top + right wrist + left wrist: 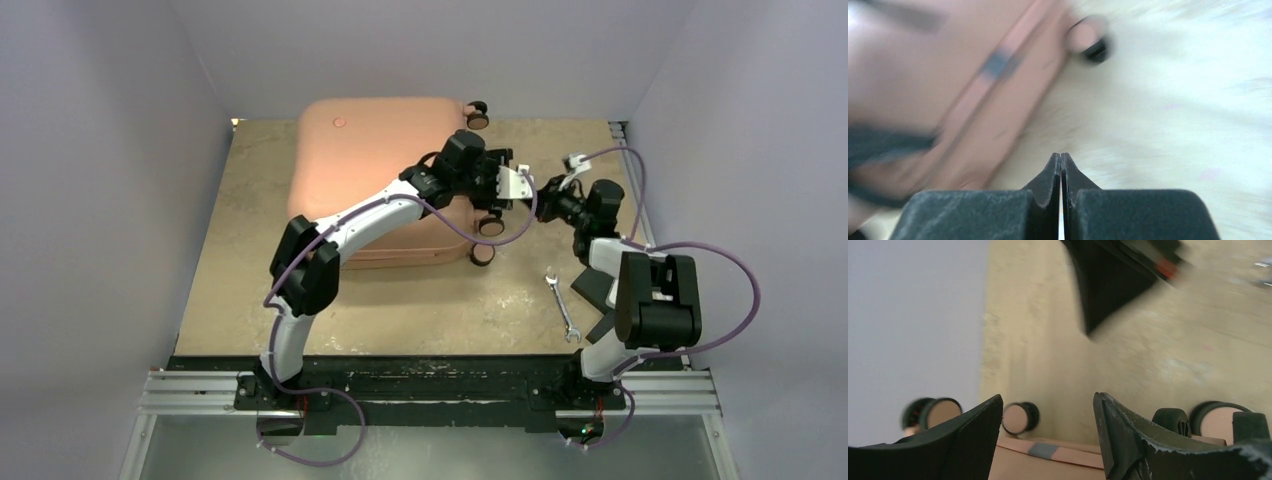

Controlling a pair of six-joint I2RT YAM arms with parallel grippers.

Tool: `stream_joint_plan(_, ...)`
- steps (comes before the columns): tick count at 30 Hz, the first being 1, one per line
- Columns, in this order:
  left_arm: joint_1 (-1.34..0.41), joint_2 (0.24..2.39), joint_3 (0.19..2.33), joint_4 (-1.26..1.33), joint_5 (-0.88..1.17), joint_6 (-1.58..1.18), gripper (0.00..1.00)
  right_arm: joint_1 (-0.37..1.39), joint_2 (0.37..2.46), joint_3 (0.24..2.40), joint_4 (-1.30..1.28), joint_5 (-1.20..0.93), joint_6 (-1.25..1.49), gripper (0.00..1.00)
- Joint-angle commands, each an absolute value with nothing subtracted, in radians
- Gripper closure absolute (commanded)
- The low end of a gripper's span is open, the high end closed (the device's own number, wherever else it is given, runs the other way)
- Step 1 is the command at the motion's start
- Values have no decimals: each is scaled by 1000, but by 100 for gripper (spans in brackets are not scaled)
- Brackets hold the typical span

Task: Pack the luggage
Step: Zip the luggage at the center of the board.

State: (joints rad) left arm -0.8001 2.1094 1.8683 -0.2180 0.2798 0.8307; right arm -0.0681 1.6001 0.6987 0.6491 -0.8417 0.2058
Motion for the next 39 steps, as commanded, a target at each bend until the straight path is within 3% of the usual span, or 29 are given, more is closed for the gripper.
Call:
stream_joint_plan(1, -803, 2105, 1736, -832, 375, 756, 33, -117, 1520, 707, 782, -389, 142, 100)
stream_joint_plan(5, -803, 2089, 1729, -840, 390, 736, 32, -104, 1540, 748, 691, -429, 144, 100)
stream_joint_plan(9, -804, 2076, 1735, -802, 356, 693, 28, -104, 1566, 831, 568, -680, 72, 98)
stream_joint_plan(14, -804, 2071, 1759, -731, 311, 613, 24, -104, 1566, 853, 425, -892, -68, 61)
stream_joint_plan(16, -803, 2067, 1770, -683, 279, 572, 20, -98, 1576, 852, 393, -937, -83, 55)
stream_joint_plan(24, -777, 2009, 1979, -474, 226, 395, 5, -60, 1595, 800, 431, -1000, -76, 49)
stream_joint_plan(28, -746, 1983, 2135, -446, 197, 289, 3, -59, 1601, 770, 471, -1031, -67, 47)
stream_joint_plan(31, -715, 1936, 2180, -415, 50, 236, 3, -44, 1581, 734, 491, -1076, -107, 44)
stream_joint_plan(34, -661, 1855, 2124, -383, -105, 250, 2, -12, 1546, 719, 452, -1135, -183, 41)
stream_joint_plan(39, -551, 1673, 1865, -357, -172, 303, 2, 112, 1507, 721, 388, -1107, -242, 38)
